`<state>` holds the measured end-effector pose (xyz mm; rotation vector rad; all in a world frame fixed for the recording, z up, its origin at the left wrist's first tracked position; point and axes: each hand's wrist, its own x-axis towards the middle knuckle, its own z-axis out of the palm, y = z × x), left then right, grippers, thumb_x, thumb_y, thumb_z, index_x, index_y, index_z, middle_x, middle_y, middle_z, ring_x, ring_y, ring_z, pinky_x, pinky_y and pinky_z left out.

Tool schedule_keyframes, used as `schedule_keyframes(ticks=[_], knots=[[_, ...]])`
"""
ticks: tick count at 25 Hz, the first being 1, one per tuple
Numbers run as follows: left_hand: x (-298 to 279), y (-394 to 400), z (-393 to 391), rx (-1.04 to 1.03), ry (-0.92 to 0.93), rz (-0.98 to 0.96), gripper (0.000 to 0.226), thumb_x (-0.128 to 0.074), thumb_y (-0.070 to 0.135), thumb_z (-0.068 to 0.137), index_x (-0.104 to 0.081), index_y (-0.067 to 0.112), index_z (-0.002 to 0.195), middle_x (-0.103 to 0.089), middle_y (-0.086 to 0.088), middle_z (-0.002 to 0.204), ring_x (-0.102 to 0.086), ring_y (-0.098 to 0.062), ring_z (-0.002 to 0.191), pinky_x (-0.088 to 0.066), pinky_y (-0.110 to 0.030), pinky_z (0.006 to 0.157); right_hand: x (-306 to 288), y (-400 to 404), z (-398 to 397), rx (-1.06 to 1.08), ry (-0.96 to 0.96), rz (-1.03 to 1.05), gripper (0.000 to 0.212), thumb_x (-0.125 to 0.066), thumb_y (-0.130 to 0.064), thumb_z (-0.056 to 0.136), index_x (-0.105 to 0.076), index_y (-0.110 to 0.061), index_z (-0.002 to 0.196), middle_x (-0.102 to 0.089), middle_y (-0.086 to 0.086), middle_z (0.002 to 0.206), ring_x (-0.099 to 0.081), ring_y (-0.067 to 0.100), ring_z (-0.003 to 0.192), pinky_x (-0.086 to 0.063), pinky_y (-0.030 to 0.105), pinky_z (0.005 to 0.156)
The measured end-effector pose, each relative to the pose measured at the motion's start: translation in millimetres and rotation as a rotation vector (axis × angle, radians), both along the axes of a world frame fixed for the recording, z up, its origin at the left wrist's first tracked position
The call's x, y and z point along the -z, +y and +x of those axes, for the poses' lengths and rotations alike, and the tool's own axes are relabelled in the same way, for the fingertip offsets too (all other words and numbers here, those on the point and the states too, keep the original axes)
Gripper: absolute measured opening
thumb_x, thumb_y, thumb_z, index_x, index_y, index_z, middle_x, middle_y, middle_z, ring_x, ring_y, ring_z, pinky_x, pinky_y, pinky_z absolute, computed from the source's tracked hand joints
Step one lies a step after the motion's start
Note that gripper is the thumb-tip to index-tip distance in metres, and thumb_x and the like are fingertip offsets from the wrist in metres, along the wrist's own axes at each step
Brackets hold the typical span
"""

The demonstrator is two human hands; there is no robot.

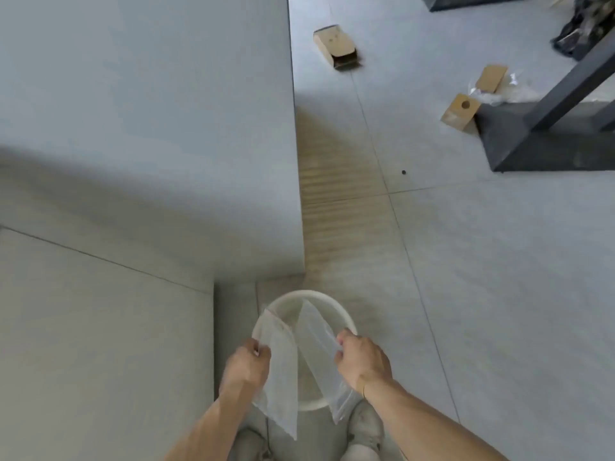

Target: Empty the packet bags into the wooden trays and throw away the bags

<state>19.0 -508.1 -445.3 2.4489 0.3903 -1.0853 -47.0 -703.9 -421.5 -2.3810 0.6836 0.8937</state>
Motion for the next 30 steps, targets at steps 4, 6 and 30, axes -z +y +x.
schedule_keyframes(ticks=[4, 6, 30], knots=[[84, -5, 5, 0.039, 0.032, 0.047, 0.030, -0.046, 0.031, 0.096, -0.063, 0.011, 0.111, -0.069, -0.013, 0.108, -0.057, -0.025, 0.084, -0.037, -0.025, 0.074, 80, 0, 1, -0.031, 0.046, -0.025, 0.025, -0.048, -0.019, 0.093, -0.054, -0.016, 0.117, -0.070, 0.012, 0.109, -0.067, 0.033, 0.101, -0.053, 0.035, 0.076], [119, -11, 5, 0.081, 0.046, 0.051, 0.030, -0.047, 0.033, 0.096, -0.061, 0.013, 0.112, -0.065, -0.005, 0.097, -0.053, -0.020, 0.079, -0.040, -0.027, 0.072, 117, 3, 9, -0.060, 0.057, -0.032, 0.030, -0.048, -0.015, 0.092, -0.054, -0.014, 0.121, -0.069, 0.012, 0.110, -0.066, 0.033, 0.101, -0.051, 0.035, 0.073], [155, -44, 28, 0.288, 0.158, 0.102, 0.048, -0.040, 0.042, 0.096, -0.043, 0.022, 0.140, -0.061, -0.006, 0.125, -0.063, -0.025, 0.106, -0.053, -0.037, 0.089, 132, 9, 57, -0.317, 0.204, -0.026, 0.033, -0.051, -0.019, 0.092, -0.060, -0.013, 0.123, -0.065, 0.010, 0.124, -0.062, 0.029, 0.114, -0.049, 0.035, 0.087]])
